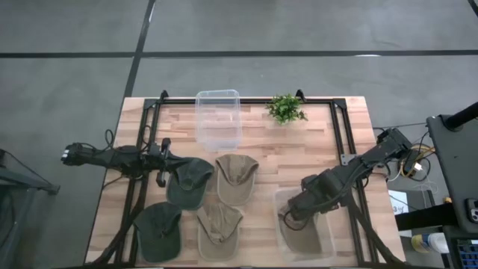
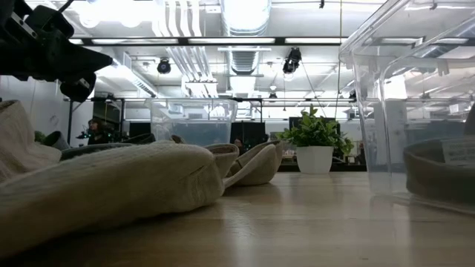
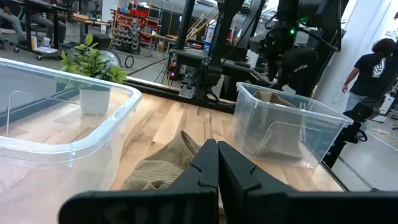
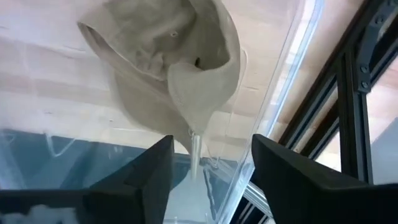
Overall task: Pick & Place hat
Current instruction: Put the top brown cap into the top transparent bin
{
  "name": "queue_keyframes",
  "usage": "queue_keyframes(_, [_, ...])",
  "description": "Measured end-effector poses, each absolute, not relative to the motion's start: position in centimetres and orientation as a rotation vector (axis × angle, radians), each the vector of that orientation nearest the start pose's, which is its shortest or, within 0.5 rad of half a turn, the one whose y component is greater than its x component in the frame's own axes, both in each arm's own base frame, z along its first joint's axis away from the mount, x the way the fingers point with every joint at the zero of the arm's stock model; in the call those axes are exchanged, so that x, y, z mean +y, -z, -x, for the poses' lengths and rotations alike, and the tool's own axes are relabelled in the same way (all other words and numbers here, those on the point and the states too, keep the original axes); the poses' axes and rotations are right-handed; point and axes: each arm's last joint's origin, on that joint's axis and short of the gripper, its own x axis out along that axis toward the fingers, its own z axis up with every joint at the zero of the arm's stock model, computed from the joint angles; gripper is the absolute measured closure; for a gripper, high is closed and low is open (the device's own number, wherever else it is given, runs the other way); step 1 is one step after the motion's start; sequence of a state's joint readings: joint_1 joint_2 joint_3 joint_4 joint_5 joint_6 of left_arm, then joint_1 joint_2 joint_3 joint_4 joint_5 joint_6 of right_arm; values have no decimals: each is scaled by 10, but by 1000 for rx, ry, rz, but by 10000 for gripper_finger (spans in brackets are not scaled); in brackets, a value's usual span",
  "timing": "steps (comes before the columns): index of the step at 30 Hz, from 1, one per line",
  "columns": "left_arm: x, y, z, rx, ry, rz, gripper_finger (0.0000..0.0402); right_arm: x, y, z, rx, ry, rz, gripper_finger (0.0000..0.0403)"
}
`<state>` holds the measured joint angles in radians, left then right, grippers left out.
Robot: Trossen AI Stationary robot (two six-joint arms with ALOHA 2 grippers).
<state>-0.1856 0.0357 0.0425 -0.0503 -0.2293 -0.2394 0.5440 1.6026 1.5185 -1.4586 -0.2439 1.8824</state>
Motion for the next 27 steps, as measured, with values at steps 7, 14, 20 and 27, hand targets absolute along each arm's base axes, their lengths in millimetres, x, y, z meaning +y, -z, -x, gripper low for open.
queue_keyframes(7, [-11,-171,-96,32,-48,231,401,136,-323,-234,1466,916,-1164,168])
queue_keyframes(14, [-11,-171,-96,29,-48,232,401,117,-340,-224,1362,865,-1169,168])
queue_keyframes(20, [-11,-171,-96,28,-48,232,401,97,-354,-218,1145,790,-986,169])
queue_keyframes(27, [-11,-171,-96,27,-47,232,401,82,-365,-220,942,725,-766,173])
